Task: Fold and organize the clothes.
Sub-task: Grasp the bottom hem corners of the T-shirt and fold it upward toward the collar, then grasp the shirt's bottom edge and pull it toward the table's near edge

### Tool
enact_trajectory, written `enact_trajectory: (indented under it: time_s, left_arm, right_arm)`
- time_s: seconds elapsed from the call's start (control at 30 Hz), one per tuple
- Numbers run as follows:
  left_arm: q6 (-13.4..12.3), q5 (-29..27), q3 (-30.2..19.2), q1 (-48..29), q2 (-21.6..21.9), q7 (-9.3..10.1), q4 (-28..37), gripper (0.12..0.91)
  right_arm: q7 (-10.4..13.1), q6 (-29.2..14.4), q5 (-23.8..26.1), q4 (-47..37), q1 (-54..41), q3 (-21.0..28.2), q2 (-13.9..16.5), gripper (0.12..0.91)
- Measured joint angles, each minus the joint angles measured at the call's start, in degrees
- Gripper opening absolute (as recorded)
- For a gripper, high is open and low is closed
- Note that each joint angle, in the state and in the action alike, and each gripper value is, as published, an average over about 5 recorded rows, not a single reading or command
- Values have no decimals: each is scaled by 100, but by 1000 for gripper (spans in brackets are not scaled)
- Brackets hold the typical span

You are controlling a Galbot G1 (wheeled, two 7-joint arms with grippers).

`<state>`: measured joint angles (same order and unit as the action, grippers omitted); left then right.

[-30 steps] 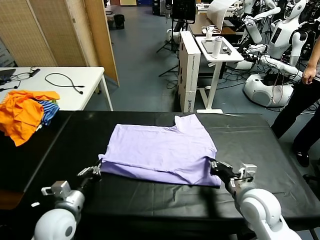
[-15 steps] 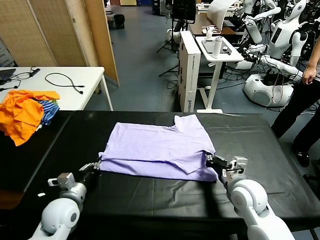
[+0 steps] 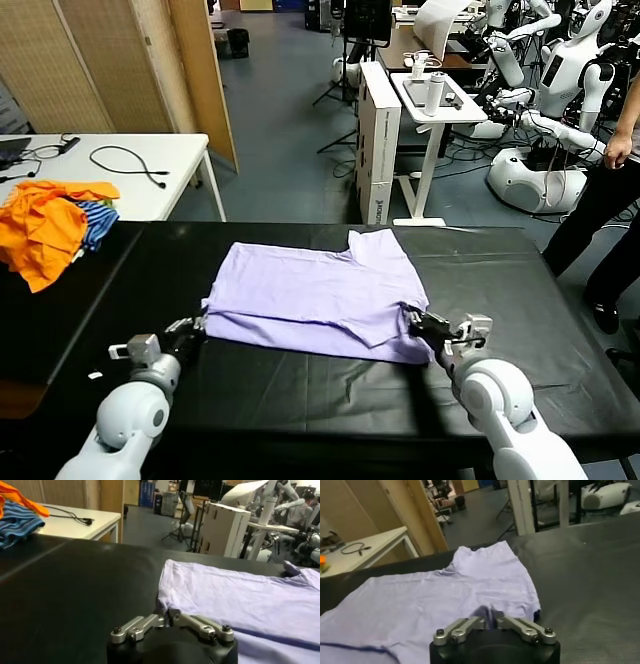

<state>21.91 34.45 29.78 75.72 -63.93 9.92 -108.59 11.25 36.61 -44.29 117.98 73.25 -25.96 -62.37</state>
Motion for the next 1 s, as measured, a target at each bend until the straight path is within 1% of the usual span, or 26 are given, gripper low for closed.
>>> enact_trajectory:
  time_s: [0.1,0.13,0.2,0.37,0.53,0.57,0.63,0.67,0.73,0.77,0.8,0.87,0.9,0.97,1.0]
  left_arm:
    - [35,-58,83,186,16,0,-191,817]
    - [41,-79,109,252,21,0,-252,853]
    - [46,-126,156,382,23,-3,-346,893]
    - [36,-191,190,575,-28,-19,-388,906]
    - [25,-185,185,575,-64,-26,-292,907]
    - [23,-178,185,572,-66,-27,-272,907]
    - [20,-165,185,572,-67,-30,-240,907]
    - [19,-161,185,575,-67,-32,-230,904]
    - [17,-158,184,586,-69,-36,-218,881]
    - [16,-157,184,592,-71,-39,-216,851]
    - [14,-157,183,597,-72,-41,-214,802]
    - [10,-156,183,602,-73,-45,-207,703]
    - [7,-156,183,602,-73,-47,-201,632]
    - [-4,-155,182,599,-72,-53,-189,524]
    - [-10,-155,182,596,-70,-57,-183,452]
  right_arm:
    - [-73,-23,125,226,282,-133,71,903]
    - [-104,-34,164,294,379,-168,82,905]
    - [-160,-60,246,395,566,-216,92,906]
    - [-243,-89,433,466,910,-229,80,907]
    - [-269,-101,489,450,1026,-222,76,905]
    - [-274,-102,495,443,1032,-217,75,892]
    - [-281,-103,500,432,1039,-200,73,829]
    - [-285,-103,502,427,1043,-190,72,779]
    - [-291,-103,506,416,1053,-173,70,654]
    - [-295,-103,507,410,1059,-169,69,597]
    - [-297,-103,509,405,1066,-166,68,521]
    - [-299,-103,511,401,1080,-163,66,408]
    - [-300,-102,512,400,1087,-163,66,332]
    - [-301,-99,512,400,1099,-162,66,230]
    - [-301,-96,512,400,1104,-162,66,184]
